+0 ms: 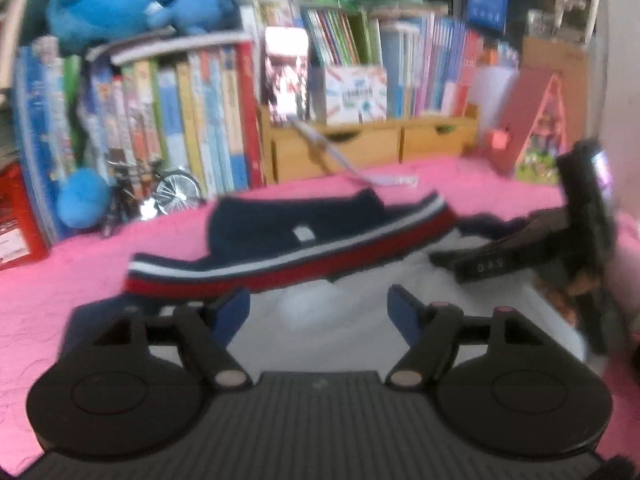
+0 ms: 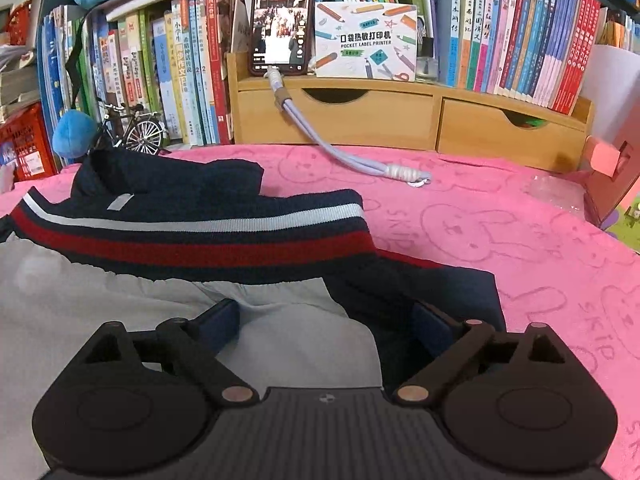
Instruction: Fold clothes
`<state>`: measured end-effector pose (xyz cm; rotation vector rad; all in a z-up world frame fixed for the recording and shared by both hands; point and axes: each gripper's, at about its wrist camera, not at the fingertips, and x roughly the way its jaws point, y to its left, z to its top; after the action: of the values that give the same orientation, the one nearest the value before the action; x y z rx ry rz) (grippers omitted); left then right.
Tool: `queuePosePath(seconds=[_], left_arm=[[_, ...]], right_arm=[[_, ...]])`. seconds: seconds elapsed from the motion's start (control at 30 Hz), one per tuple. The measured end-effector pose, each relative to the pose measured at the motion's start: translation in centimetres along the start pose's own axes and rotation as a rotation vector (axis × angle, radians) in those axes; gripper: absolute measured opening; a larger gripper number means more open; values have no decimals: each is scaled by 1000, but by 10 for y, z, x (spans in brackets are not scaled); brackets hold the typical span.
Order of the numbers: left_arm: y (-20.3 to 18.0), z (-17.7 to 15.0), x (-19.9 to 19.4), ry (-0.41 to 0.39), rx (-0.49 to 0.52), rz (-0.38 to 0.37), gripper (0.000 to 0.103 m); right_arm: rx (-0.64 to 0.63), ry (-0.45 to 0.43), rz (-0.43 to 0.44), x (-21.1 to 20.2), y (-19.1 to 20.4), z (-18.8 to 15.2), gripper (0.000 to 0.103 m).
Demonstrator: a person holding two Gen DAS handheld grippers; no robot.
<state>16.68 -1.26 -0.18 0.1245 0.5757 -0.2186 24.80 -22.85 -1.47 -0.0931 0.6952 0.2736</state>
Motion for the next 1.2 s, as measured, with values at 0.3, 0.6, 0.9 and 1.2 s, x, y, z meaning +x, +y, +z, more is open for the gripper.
queuePosePath(seconds=[0.3, 0.6, 0.9, 1.2], left_arm=[[40, -22, 23, 47, 13, 131, 76], [90, -33, 10, 53, -99, 77, 81], [121, -39, 7, 45, -227, -16, 81], [110, -36, 17, 92, -163, -29, 99]], right_arm=[[1, 8, 7, 1, 0, 0, 103], [-2, 11, 21, 1, 0, 1, 103], [-1, 12, 23, 2, -1, 1, 103], [1, 13, 24, 2, -1, 1, 103]])
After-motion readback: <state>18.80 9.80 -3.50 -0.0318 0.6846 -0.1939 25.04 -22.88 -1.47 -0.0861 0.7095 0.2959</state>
